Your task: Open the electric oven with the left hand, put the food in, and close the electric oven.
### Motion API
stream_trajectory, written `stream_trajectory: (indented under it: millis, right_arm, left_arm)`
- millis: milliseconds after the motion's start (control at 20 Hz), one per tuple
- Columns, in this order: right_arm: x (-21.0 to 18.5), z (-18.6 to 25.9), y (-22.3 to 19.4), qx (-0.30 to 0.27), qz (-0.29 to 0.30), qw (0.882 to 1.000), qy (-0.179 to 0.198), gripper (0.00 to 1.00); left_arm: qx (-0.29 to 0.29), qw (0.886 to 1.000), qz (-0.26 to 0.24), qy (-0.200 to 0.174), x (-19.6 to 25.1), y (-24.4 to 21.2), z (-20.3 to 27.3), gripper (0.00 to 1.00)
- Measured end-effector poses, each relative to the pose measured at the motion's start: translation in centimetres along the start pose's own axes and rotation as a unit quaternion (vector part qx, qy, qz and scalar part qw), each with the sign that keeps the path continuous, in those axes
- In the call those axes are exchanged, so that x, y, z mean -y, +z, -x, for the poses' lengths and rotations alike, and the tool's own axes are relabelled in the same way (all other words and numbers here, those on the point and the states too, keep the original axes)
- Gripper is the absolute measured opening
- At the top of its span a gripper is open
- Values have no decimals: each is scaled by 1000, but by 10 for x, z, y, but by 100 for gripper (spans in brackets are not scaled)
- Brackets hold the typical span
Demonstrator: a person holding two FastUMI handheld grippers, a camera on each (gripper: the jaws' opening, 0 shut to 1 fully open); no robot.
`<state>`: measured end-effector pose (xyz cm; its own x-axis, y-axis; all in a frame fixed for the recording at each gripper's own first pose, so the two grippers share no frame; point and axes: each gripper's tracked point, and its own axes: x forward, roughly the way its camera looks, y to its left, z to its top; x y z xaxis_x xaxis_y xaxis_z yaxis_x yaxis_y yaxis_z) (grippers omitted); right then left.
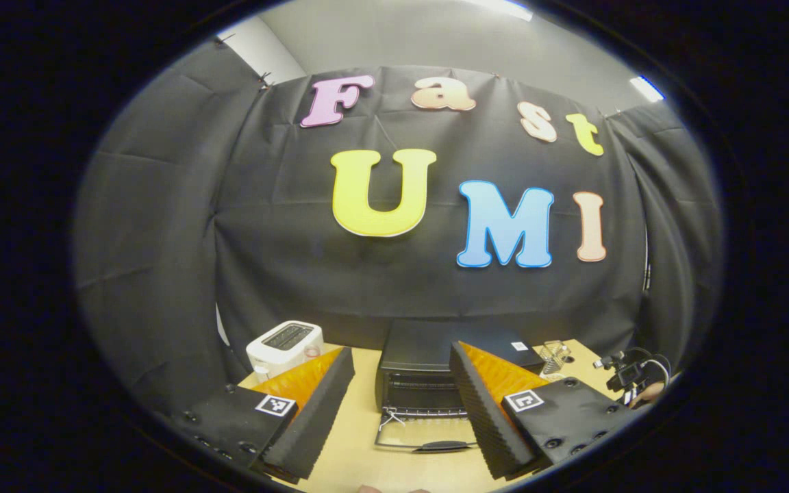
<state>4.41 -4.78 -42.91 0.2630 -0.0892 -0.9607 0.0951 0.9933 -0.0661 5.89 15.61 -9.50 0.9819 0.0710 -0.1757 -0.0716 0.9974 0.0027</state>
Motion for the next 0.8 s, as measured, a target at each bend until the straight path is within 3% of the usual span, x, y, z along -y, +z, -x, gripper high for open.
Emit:
stream_trajectory:
  millis: [150, 300, 400, 450, 500, 700, 800]
  right_arm:
    - [-6, 0, 1, -16, 4, 1000, 13, 79]
    - [-17, 1, -4, -32, 6, 999, 23, 29]
    - [-11, 2, -4, -44, -14, 998, 35, 12]
    - [-5, 25, 15, -52, -39, 997, 44, 12]
    - [-6, -6, -1, -46, -50, 996, 52, 1]
    - [-2, 1, -10, -32, -83, 994, 66, 0]
    - [-2, 3, -17, -32, -105, 990, 91, 1]
  left_arm:
    - [-5, 1000, 8, -4, 4, -5, -6, 100]
    - [-4, 1000, 13, -8, 9, -8, -9, 100]
    - [-1, 1000, 17, -12, 12, -6, -8, 100]
    - [-1, 1000, 18, -12, 12, -6, -8, 100]
    - [0, 1000, 18, -11, 9, -4, -4, 100]
    - [0, 1000, 22, -5, 6, -5, 5, 100]
    - [-1, 1000, 20, -4, 7, -5, 8, 93]
